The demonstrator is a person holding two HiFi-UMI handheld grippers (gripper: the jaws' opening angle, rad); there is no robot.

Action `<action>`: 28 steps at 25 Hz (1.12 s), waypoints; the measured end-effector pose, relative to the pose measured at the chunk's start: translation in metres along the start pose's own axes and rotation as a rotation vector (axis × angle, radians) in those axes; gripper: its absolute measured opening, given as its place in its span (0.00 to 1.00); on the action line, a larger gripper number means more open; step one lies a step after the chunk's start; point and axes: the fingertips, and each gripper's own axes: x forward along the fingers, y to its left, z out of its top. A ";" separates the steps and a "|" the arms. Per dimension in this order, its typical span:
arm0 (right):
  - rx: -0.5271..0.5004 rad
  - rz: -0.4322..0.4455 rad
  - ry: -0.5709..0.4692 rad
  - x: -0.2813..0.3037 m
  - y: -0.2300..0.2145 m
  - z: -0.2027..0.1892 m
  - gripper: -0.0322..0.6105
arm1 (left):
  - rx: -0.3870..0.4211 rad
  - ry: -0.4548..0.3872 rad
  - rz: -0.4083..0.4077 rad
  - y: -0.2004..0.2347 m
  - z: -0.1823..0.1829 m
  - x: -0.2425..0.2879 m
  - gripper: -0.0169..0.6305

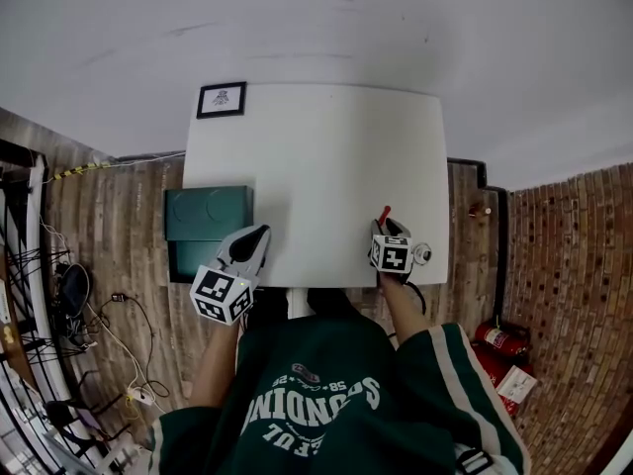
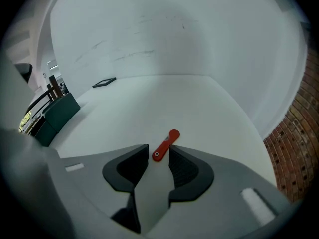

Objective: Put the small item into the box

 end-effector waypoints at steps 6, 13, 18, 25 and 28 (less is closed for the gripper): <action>-0.011 0.041 0.037 0.000 0.001 -0.002 0.16 | -0.002 -0.005 -0.002 -0.005 -0.001 0.004 0.11; -0.037 0.046 -0.006 -0.008 -0.001 0.003 0.16 | 0.001 -0.025 0.011 -0.004 0.004 0.001 0.10; -0.091 0.056 -0.052 -0.016 0.003 0.021 0.15 | 0.000 -0.036 0.022 -0.002 0.004 -0.003 0.11; -0.161 0.086 -0.126 -0.031 0.016 0.067 0.15 | -0.014 -0.081 0.066 0.010 0.014 -0.013 0.10; -0.196 0.118 -0.149 -0.036 0.033 0.083 0.15 | -0.023 -0.106 0.095 0.019 0.018 -0.025 0.10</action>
